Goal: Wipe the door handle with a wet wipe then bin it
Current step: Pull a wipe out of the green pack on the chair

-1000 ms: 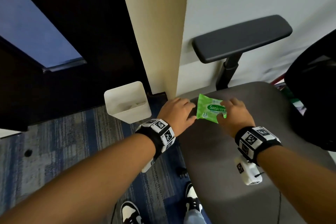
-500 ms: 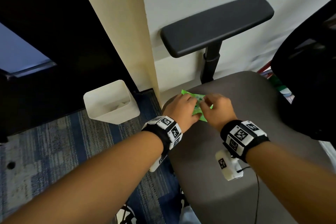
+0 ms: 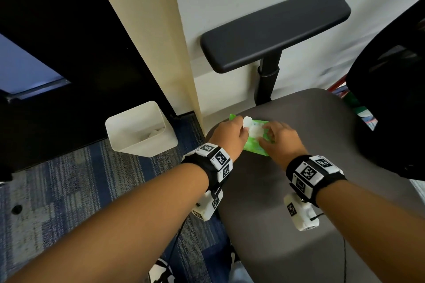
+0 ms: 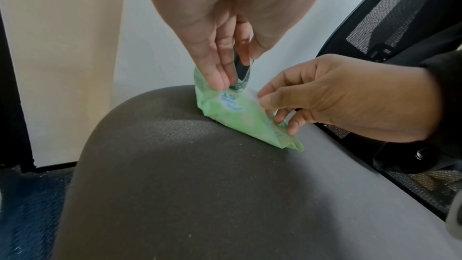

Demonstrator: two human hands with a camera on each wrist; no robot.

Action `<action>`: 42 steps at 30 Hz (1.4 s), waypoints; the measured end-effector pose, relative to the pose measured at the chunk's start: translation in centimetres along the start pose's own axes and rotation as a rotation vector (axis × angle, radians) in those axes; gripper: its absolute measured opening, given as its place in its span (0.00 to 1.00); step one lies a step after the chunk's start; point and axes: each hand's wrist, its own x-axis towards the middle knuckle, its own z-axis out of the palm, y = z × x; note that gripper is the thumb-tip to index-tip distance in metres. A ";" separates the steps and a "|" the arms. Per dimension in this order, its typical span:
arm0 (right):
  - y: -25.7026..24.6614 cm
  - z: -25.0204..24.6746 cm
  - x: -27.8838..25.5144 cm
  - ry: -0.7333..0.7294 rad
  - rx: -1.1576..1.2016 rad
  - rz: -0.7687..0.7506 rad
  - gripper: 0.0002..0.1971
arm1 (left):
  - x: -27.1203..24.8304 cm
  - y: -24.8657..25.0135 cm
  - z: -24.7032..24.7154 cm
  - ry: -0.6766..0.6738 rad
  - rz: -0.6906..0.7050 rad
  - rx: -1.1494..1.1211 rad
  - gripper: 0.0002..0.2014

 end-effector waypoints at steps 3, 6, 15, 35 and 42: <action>-0.3 0.2 0.3 0.020 0.005 -0.028 0.17 | -0.1 0.1 0.1 0.002 -0.001 -0.011 0.11; -0.7 0.5 0.7 0.014 -0.010 -0.037 0.10 | -0.2 0.2 0.0 -0.005 -0.006 -0.027 0.11; -1.3 0.9 0.7 -0.004 0.035 -0.011 0.05 | -0.5 -0.1 -0.1 -0.012 -0.007 -0.042 0.10; -0.2 -0.1 0.4 0.446 0.265 -0.154 0.13 | -1.2 -0.9 1.1 -0.153 0.247 0.181 0.18; -0.4 -0.5 0.5 0.555 0.200 -0.124 0.14 | -1.6 -1.0 1.7 -0.314 0.323 0.503 0.28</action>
